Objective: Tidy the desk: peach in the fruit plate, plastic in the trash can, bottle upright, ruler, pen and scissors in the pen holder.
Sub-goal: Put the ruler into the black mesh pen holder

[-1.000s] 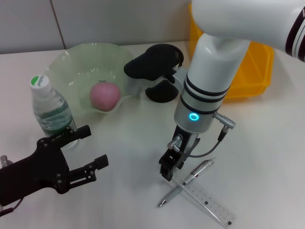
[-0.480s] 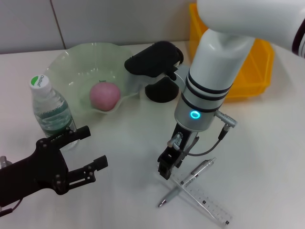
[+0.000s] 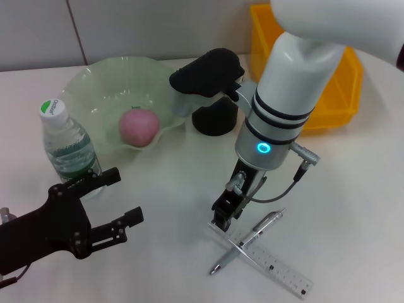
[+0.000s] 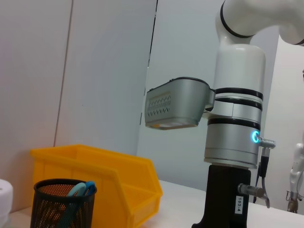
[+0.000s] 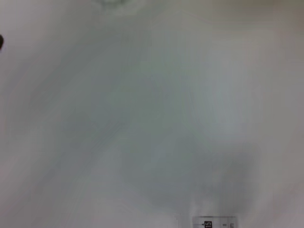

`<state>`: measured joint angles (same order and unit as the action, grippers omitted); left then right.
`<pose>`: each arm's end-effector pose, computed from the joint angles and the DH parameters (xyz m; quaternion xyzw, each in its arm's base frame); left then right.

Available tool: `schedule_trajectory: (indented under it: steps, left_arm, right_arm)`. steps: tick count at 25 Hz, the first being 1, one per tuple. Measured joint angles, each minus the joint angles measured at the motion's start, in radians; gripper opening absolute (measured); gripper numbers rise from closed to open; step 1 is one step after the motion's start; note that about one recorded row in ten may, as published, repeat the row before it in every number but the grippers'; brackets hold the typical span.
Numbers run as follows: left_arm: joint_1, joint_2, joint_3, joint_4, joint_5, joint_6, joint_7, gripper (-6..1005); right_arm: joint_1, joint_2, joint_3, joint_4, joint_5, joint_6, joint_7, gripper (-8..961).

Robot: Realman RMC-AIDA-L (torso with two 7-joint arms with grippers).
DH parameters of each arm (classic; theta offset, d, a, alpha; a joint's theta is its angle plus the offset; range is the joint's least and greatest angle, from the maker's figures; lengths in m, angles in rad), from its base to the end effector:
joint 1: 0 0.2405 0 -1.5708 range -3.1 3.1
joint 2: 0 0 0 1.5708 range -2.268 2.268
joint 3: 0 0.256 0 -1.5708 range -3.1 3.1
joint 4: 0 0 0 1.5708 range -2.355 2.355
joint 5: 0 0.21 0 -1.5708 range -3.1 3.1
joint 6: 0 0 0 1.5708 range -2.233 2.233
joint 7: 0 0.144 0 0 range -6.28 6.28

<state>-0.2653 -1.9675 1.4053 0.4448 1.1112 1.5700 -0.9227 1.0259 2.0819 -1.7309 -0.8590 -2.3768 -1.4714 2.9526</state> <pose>-0.2900 0.2522 -0.0160 -0.9052 -0.1453 -0.3662 0.1595 0.1156 0.3550 -0.0943 -0.8787 0.3819 -0.2739 0.0833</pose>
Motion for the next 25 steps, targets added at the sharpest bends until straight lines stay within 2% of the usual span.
schedule_trajectory:
  steps: [5,15,23,25]
  left_arm:
    - [0.000,-0.002,0.002,0.001,0.001,0.000,0.000,842]
    - [0.000,-0.004,0.000,0.001,0.001,0.007,-0.001,842]
    - [0.000,-0.005,0.000,0.002,0.001,0.007,-0.010,842]
    - [0.000,-0.005,0.000,0.003,0.001,0.007,-0.010,842]
  right_arm:
    - [-0.009,-0.001,0.005,-0.010,-0.002,-0.009,-0.004,293]
    - [-0.028,0.002,0.000,-0.083,-0.067,-0.047,-0.001,303]
    - [-0.038,0.009,-0.013,-0.149,-0.068,-0.080,0.004,487]
    - [-0.028,0.010,-0.045,-0.141,-0.068,-0.078,0.007,516]
